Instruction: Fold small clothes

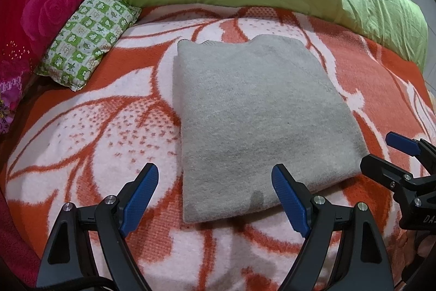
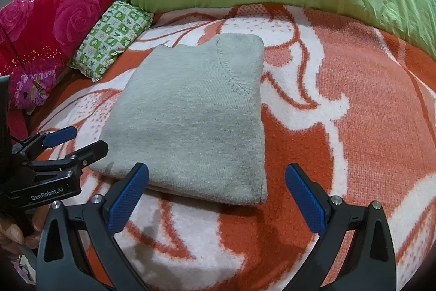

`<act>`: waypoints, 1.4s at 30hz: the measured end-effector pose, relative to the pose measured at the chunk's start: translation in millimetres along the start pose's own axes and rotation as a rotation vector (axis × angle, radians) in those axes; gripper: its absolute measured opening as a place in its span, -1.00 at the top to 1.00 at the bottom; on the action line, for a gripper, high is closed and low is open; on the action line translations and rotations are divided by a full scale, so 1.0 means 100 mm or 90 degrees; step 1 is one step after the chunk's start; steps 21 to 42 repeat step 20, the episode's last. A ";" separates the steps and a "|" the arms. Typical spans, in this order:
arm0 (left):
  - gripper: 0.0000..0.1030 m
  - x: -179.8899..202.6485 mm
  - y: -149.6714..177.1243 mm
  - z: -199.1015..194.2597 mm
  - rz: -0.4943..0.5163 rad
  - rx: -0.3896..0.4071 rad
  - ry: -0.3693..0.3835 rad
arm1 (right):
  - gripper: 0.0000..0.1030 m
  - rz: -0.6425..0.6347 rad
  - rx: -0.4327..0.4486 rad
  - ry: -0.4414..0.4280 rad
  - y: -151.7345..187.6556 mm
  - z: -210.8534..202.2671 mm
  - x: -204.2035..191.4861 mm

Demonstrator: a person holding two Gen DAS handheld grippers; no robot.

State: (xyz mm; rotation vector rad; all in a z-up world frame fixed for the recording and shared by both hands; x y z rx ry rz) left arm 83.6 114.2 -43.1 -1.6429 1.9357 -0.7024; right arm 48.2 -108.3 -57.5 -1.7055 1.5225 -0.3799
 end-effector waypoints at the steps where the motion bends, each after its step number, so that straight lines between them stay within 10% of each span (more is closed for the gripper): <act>1: -0.67 0.00 0.00 0.01 0.001 0.000 0.000 | -0.94 -0.001 0.000 0.000 0.00 0.00 0.00; 42: -0.67 -0.05 -0.02 0.03 -0.005 -0.015 0.006 | -0.94 0.016 -0.006 -0.003 -0.05 0.02 0.04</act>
Point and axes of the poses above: each gripper's, at about its wrist camera, not at the fingertips, and z roughly the way its jaws point, x to its right, y to its underside, the point moved 7 cm from there along z, roughly the way its jaws point, and after that the axes turned 2 degrees about z, right-handed, at the moved point
